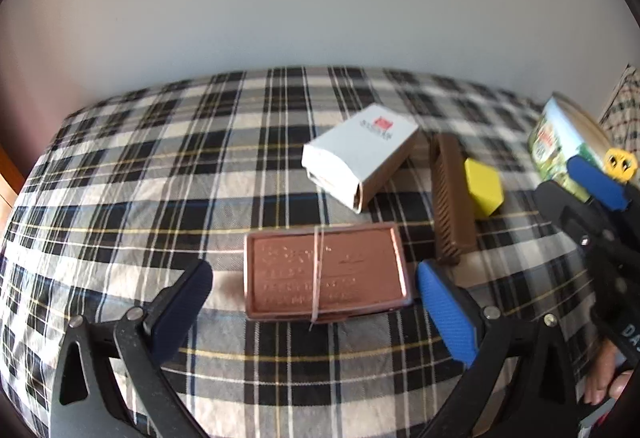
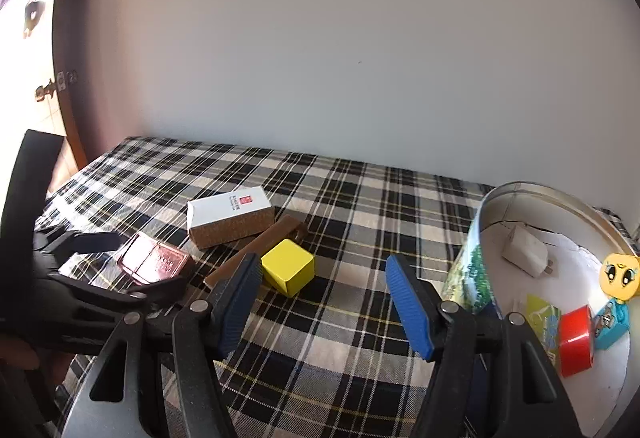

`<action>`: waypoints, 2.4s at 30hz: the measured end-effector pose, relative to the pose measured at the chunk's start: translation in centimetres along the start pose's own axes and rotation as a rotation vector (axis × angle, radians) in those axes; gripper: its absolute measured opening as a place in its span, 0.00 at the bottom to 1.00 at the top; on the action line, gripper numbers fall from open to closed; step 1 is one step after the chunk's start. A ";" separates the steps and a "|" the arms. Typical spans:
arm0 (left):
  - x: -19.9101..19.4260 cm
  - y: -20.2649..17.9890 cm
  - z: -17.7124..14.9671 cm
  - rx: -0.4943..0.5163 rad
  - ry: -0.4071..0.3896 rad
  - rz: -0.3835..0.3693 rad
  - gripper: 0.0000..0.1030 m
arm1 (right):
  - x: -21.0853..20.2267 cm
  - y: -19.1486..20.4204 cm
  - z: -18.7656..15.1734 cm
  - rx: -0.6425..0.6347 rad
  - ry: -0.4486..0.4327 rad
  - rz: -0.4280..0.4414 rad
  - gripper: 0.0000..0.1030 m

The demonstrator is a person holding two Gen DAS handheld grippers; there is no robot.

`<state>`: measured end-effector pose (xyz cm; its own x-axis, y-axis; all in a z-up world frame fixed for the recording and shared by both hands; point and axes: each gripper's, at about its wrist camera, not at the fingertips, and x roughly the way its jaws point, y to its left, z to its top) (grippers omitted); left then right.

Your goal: Organize rigid objects

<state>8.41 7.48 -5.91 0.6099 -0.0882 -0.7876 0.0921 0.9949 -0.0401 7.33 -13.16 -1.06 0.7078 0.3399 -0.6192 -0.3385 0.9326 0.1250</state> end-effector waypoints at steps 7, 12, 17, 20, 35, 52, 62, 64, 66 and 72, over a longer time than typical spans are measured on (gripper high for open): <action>0.4 0.5 0.4 -0.019 0.014 0.014 0.99 | 2.4 0.1 0.6 -0.043 0.079 0.068 0.65; -0.1 0.2 0.3 0.016 -0.009 -0.006 0.76 | 4.5 0.2 1.2 -0.060 0.134 0.113 0.65; -0.2 0.7 0.4 0.029 -0.009 -0.025 0.75 | 5.8 0.1 1.7 -0.080 0.157 0.133 0.65; -0.3 1.1 0.6 0.014 -0.013 -0.028 0.75 | 6.3 0.4 1.7 -0.099 0.177 0.178 0.65; -2.9 3.0 0.8 -0.066 -0.176 0.066 0.75 | 3.3 -0.7 1.0 0.009 0.071 0.231 0.40; -6.8 2.6 0.1 -0.115 -0.436 0.112 0.75 | -3.8 -1.0 0.4 0.015 -0.279 0.011 0.40; -7.4 2.4 -0.4 -0.156 -0.446 0.151 0.75 | -4.6 -1.4 0.2 0.030 -0.297 0.021 0.40; -7.5 2.3 -0.5 -0.154 -0.454 0.161 0.73 | -4.8 -1.4 0.2 0.034 -0.299 0.025 0.40; -7.7 2.1 -0.6 -0.150 -0.467 0.174 0.61 | -5.0 -1.4 0.0 0.031 -0.298 0.024 0.40; -7.8 1.5 -0.6 -0.125 -0.475 0.177 0.57 | -5.8 -1.5 -0.7 0.021 -0.284 0.019 0.40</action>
<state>3.33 9.68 -0.22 0.9001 0.0988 -0.4243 -0.1220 0.9921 -0.0277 3.33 -16.65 1.79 0.8478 0.3751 -0.3749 -0.3426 0.9270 0.1529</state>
